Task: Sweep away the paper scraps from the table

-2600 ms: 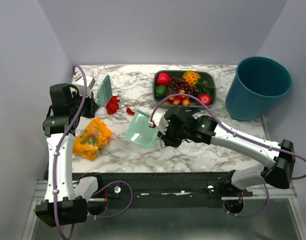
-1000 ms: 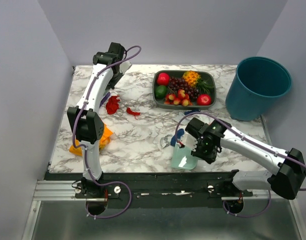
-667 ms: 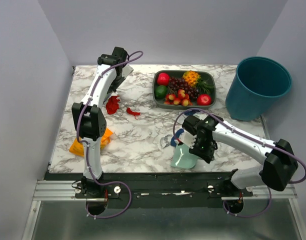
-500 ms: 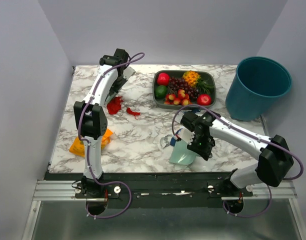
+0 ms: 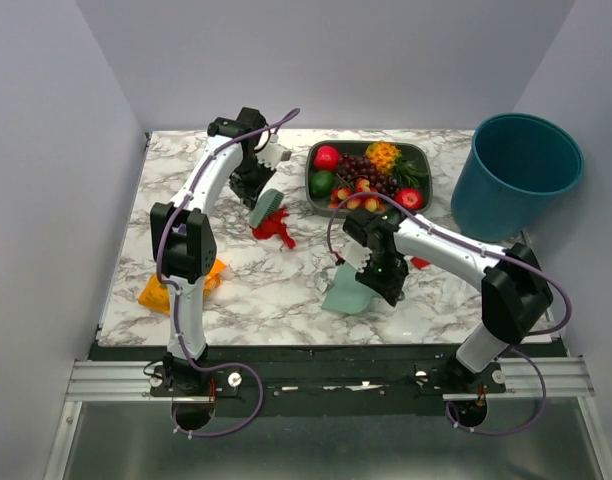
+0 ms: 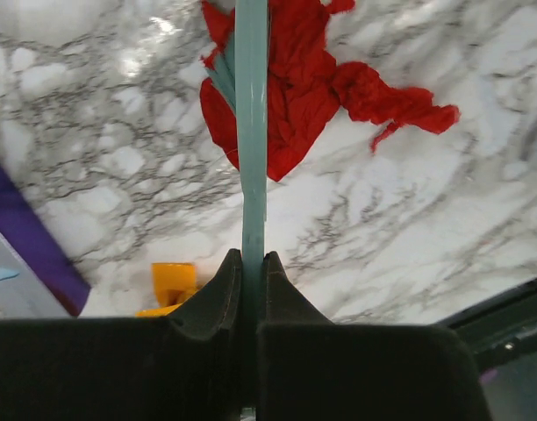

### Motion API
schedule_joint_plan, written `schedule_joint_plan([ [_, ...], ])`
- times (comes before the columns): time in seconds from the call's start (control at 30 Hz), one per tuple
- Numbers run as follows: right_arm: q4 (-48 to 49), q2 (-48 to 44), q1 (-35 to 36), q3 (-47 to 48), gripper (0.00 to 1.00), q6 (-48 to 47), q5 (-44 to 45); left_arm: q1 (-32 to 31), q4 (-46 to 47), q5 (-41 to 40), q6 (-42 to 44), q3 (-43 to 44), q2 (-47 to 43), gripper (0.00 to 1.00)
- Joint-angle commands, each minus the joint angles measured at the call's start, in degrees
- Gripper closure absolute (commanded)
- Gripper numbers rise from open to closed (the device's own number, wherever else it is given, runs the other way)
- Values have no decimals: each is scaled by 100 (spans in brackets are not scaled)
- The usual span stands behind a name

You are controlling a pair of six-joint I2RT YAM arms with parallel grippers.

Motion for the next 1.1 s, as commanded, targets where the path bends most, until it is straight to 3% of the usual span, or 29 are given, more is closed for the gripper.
schedule_joint_plan([
  [0.0, 153, 344, -16, 572, 100, 99, -165, -108, -1072, 1473, -229, -310, -665, 100],
  [0.17, 170, 810, -16, 1091, 99, 152, -244, -108, -1072, 2001, -246, -592, -1104, 100],
  [0.27, 153, 1083, -25, 1329, 100, 152, -227, -99, -1054, 1924, -299, -654, -1202, 100],
  [0.43, 117, 1093, -16, 1225, 100, 108, -209, 59, -879, 591, -378, -127, -1325, 100],
  [0.57, 161, 952, -16, 1023, 100, 117, -235, 190, -808, -195, -290, -319, -1316, 100],
  [0.8, 152, 960, -25, 1013, 99, 99, -218, 261, -843, -55, -290, -1092, -1290, 100],
  [1.07, 170, 1110, -25, 1136, 100, 108, -209, 173, -1054, 568, -211, -1242, -1167, 100],
])
